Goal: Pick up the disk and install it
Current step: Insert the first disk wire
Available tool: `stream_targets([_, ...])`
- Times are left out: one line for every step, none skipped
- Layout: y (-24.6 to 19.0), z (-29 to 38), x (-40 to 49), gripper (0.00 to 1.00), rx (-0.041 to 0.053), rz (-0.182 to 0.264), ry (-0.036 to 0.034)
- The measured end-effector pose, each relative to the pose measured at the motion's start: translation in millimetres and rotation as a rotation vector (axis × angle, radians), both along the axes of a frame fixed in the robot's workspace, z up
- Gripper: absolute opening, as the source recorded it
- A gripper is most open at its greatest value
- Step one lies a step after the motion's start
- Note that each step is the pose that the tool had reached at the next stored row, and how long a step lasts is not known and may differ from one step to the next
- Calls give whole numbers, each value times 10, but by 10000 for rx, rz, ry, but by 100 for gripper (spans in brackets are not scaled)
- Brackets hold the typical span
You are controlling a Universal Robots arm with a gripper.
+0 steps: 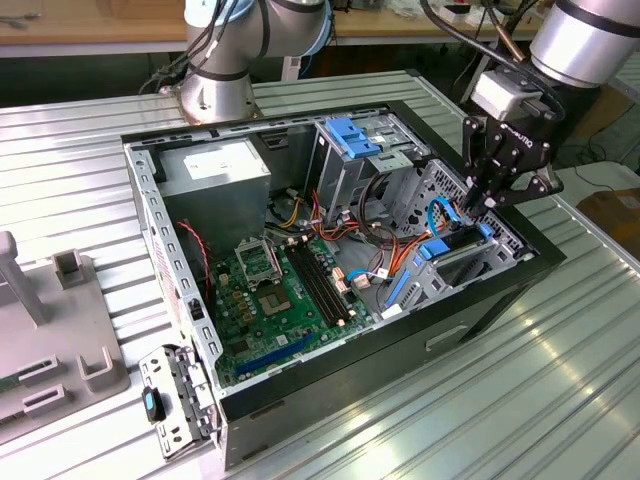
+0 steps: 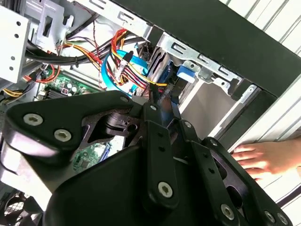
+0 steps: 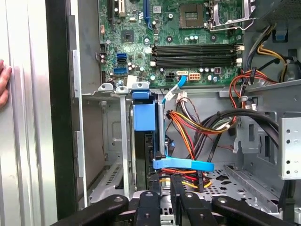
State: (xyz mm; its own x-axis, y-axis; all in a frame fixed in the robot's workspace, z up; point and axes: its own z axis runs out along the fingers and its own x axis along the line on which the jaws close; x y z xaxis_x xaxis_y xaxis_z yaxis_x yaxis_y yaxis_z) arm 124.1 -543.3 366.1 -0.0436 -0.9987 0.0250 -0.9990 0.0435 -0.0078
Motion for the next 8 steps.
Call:
stream_targets([1,3,-6,24,-3,0,0])
stream_targets([4,3,-38,24,-4,0,-10])
stream_targets([4,2,-63,24,-3,1,-20])
stream_targets([4,2,-90,24,-2,2,-29])
stream_targets([5,2,-124,24,-4,1,-40])
stream_targets([5,2,-157,24,-3,0,-49])
stream_targets([6,1,-202,24,-2,0,-62])
stream_targets([5,1,-205,24,-3,0,-62])
